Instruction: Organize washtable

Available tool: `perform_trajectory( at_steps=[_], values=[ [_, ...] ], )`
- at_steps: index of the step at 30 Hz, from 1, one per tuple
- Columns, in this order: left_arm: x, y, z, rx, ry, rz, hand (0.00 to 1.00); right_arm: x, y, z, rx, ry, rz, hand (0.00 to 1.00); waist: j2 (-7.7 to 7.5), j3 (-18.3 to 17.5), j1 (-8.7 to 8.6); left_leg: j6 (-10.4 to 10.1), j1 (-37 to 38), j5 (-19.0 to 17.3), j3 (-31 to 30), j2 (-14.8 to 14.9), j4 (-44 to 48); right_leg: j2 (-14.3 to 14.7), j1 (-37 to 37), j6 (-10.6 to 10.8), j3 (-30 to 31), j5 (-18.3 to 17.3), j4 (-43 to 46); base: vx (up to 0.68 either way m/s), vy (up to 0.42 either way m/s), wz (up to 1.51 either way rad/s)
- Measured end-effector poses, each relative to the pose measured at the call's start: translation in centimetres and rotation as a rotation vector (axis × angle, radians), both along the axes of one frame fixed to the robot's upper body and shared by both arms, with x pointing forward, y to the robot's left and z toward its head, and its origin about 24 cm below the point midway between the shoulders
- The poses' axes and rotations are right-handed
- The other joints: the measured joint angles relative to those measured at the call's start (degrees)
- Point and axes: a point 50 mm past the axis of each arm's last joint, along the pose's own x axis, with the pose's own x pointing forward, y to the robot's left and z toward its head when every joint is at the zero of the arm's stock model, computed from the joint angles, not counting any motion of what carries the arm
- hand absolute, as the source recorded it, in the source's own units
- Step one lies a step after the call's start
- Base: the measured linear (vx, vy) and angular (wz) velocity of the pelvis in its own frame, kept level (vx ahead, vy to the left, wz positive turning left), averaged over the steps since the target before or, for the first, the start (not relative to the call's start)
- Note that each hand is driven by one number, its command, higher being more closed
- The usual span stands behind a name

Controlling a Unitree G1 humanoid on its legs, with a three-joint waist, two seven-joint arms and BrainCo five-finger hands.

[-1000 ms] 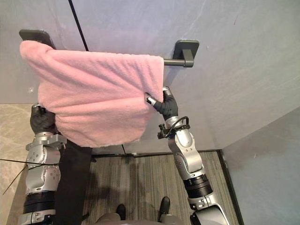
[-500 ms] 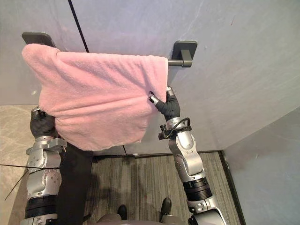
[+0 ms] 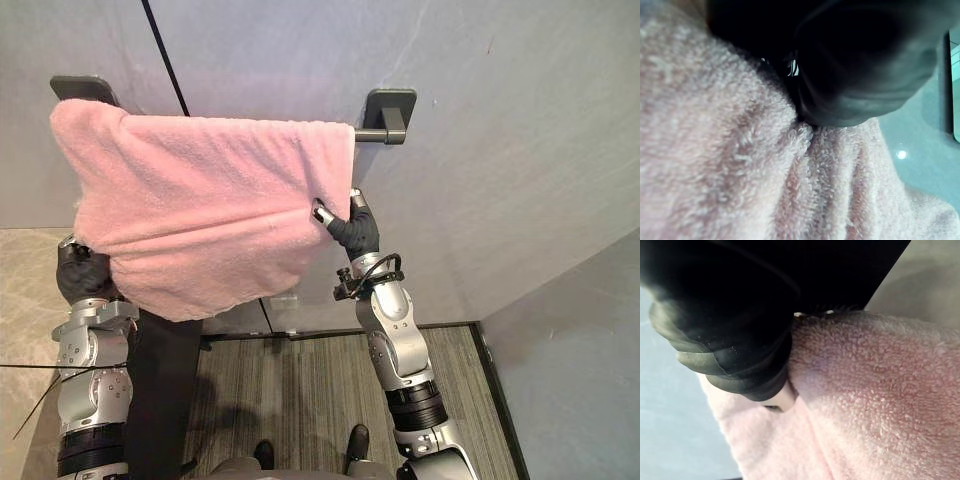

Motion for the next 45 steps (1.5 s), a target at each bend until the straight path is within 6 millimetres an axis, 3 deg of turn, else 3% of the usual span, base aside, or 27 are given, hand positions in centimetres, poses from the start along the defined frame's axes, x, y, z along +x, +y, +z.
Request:
perform_trajectory(
  at_steps=[17, 24, 25, 26, 34, 45],
  values=[
    [-3.2, -2.3, 0.5, 0.007, -0.061, -0.040, 1.00, 0.1, -1.1, -0.2, 0.012, 0.011, -0.048, 1.00, 0.69, -0.9, -0.02, 0.0, 0.4, 0.0, -1.2, -0.1, 0.0, -0.1, 1.0, 0.1, -1.6, -0.1, 0.0, -0.02, -0.009, 0.03],
    [-3.4, -3.1, 0.3, 0.004, -0.059, -0.080, 1.00, 0.2, -1.6, -0.3, 0.026, 0.015, -0.072, 1.00, 0.84, -1.7, -0.01, 0.0, 0.8, 0.0, -1.2, -0.1, -0.1, -0.2, 1.4, 0.2, -1.6, -0.2, 0.0, -0.02, -0.009, 0.00],
    [-3.4, -3.2, 0.3, 0.003, -0.059, -0.084, 1.00, 0.2, -1.6, -0.3, 0.026, 0.015, -0.073, 0.00, 0.80, -1.7, 0.00, 0.0, 0.8, 0.0, -1.2, -0.1, -0.1, -0.4, 1.4, 0.4, -1.6, -0.3, 0.0, -0.04, -0.021, -0.01],
    [-3.3, -3.3, 0.3, 0.003, -0.059, -0.086, 0.00, 0.2, -1.7, -0.3, 0.027, 0.015, -0.075, 0.00, 0.80, -1.7, 0.00, 0.0, 0.8, 0.0, -1.2, -0.1, -0.1, -0.4, 1.4, 0.4, -1.6, -0.4, 0.0, -0.05, -0.032, -0.01],
    [-4.3, -2.4, 0.1, -0.003, -0.039, -0.017, 0.00, 0.4, -3.7, -0.3, 0.054, 0.023, -0.168, 0.00, 0.43, -2.0, -0.04, 0.0, 1.2, 0.0, -0.9, -0.8, -0.8, -0.8, 1.3, 1.0, -1.4, -1.4, 0.0, -0.01, -0.008, -0.01],
    [-5.3, -0.4, 0.4, -0.009, -0.051, 0.104, 0.00, 0.4, -4.7, -0.3, 0.076, 0.027, -0.204, 0.00, -0.53, -2.6, 0.03, 0.0, 2.0, 0.0, -0.7, -0.9, -1.1, -1.0, 2.1, 0.9, -1.4, -1.4, 0.0, -0.01, -0.003, 0.01]
  ],
)
